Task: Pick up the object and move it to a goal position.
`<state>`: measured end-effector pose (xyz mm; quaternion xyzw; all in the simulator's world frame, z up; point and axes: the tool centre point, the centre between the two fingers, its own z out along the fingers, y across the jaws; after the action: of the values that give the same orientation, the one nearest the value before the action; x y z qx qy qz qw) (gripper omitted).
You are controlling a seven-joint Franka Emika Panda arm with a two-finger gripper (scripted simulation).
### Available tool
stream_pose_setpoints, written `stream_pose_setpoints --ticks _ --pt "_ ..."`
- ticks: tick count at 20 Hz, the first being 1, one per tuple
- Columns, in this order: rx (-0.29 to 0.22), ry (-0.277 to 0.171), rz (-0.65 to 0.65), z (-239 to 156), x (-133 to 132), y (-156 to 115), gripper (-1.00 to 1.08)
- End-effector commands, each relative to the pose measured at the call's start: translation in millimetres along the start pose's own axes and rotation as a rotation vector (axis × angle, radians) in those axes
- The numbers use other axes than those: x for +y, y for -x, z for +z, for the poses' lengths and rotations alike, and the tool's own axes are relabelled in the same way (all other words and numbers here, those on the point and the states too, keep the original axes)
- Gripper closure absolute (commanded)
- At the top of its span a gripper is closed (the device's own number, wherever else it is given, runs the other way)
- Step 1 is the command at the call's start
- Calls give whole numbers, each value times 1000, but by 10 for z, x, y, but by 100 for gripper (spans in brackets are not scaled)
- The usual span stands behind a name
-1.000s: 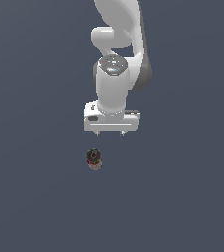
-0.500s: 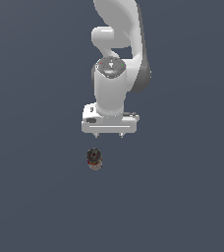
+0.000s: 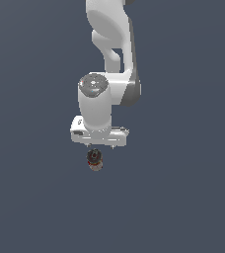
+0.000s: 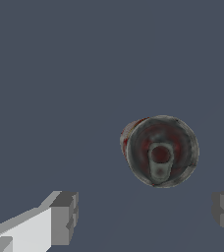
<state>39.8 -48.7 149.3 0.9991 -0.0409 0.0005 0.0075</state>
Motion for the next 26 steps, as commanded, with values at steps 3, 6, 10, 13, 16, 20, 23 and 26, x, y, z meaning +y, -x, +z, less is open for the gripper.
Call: stream_pose_setpoints --ticks 3,6,10,13,16,20,23,26 --pt "-1 -9 44 130 162 -141 -92" --pt "-2 -13 63 186 230 -195 -92" --pt "-2 -15 74 221 272 -227 -92" --pt "-3 -14 72 222 270 -218 -92" --pt "-3 -14 72 287 267 -218 -92" --pt "-3 -14 73 491 266 -214 -92" --pt "-2 -15 74 642 267 -211 -92" --pt "-2 -15 74 719 268 -214 -92"
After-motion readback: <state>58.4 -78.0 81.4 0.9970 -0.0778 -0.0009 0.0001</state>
